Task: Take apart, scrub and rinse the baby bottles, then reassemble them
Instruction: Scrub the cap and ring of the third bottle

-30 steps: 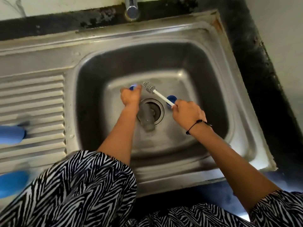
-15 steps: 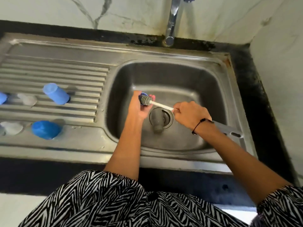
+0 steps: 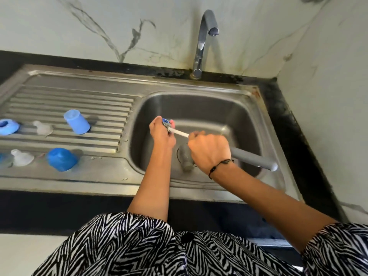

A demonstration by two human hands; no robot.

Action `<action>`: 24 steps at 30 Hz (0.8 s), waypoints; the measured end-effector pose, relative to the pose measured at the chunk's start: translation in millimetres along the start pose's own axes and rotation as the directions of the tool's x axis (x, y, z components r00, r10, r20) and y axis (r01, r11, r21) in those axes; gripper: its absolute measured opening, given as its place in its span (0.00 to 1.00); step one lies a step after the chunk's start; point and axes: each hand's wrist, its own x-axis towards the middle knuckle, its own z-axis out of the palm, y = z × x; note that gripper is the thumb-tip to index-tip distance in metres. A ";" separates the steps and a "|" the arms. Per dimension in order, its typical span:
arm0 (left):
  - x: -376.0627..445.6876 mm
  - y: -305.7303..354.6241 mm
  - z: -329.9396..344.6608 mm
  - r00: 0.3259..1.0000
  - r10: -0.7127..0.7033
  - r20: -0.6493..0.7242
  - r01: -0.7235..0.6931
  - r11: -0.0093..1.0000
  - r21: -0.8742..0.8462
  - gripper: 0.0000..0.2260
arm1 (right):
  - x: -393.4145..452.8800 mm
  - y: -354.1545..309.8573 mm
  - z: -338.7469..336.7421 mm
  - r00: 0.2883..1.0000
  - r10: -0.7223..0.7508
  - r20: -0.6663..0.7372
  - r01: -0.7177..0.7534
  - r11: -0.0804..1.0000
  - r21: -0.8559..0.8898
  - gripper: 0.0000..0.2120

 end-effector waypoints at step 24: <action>-28.5 6.2 18.4 0.847 -0.097 0.523 0.307 0.891 -0.333 0.16 | 39.7 35.1 10.3 0.659 -0.419 0.625 -0.738 -0.197 0.646 0.17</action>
